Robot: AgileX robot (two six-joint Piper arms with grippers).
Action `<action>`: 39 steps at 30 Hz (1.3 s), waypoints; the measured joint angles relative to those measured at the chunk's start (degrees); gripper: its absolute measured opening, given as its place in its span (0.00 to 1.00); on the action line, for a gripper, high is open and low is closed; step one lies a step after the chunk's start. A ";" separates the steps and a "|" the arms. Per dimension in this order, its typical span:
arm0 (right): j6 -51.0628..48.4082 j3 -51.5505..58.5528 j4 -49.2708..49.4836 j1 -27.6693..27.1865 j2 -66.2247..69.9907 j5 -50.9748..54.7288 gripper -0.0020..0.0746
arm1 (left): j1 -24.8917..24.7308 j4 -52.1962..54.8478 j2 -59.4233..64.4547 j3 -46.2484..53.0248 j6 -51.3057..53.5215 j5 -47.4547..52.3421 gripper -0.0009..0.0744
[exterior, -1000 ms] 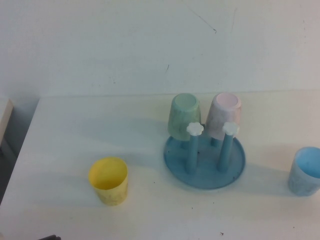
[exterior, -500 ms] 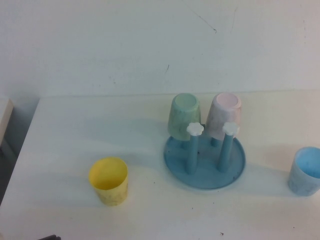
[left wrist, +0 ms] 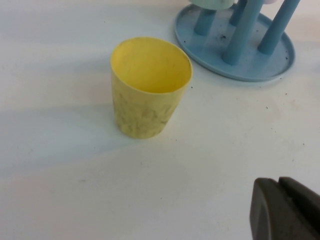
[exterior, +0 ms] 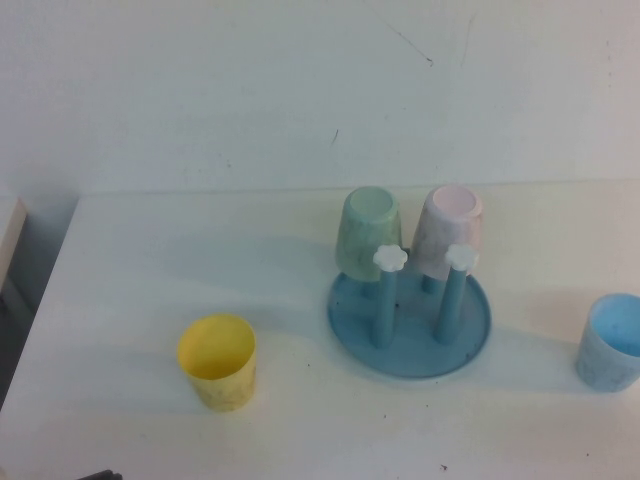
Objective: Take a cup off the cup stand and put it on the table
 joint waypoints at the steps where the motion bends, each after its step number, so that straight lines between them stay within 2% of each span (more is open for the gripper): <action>1: 0.00 0.00 0.00 0.00 0.00 0.00 0.02 | 0.00 0.00 0.00 0.00 0.00 0.00 0.01; 18: 0.00 0.00 0.00 0.00 0.00 0.00 0.02 | 0.00 0.00 0.00 0.00 0.00 0.00 0.01; 25: 0.00 0.00 0.00 0.00 0.00 0.00 0.02 | -0.14 4.69 -4.06 3.14 -0.87 -6.94 0.01; 29: 0.00 0.00 0.00 0.00 0.00 0.00 0.02 | -0.14 12.82 -8.46 8.23 -11.29 -13.73 0.01; 35: 0.00 0.00 0.00 0.00 0.00 0.00 0.02 | -0.14 36.02 -16.52 13.95 -36.44 -19.20 0.01; 39: 0.00 0.00 0.00 0.00 0.00 0.00 0.02 | 0.62 44.85 -21.38 14.35 -39.85 -20.89 0.01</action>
